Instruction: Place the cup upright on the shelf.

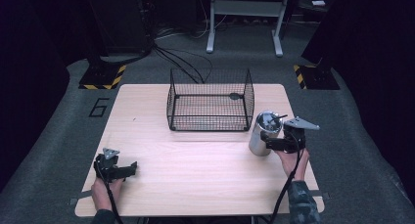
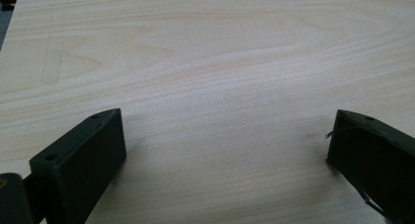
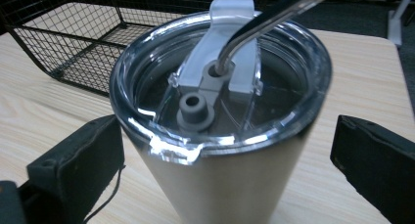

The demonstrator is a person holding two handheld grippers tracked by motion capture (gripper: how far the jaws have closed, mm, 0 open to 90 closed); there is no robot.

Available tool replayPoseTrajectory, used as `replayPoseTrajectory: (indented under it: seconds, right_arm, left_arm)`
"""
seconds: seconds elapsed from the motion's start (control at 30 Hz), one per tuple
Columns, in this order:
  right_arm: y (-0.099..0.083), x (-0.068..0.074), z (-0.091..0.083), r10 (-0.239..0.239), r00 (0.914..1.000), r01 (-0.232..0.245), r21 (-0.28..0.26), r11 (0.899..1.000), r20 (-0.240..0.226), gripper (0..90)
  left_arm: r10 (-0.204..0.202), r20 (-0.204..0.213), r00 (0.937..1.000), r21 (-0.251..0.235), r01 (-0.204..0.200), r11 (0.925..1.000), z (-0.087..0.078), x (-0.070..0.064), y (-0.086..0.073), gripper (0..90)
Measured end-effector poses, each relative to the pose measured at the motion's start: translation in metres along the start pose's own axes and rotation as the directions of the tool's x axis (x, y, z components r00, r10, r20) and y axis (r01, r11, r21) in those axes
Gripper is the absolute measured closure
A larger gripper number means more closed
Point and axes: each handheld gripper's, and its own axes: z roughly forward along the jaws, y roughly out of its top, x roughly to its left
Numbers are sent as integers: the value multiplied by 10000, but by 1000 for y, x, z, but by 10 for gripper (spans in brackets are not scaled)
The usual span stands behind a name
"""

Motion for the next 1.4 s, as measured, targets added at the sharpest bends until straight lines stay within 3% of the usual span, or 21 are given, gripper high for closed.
replayPoseTrajectory:
  seconds: [0.27,0.73,1.4]
  right_arm:
    - [7,5,8,-252,9996,250,-282,9993,-87,0]
    - [6,5,20,-163,9999,160,-452,9989,-49,0]
    - [7,9,28,-343,9986,362,-506,9981,396,23]
  left_arm:
    - [26,3,10000,11,-26,10000,0,0,0,7]
    - [-110,-63,9999,15,111,9999,0,0,0,7]
    - [-90,-81,9999,8,90,10000,0,0,0,9]
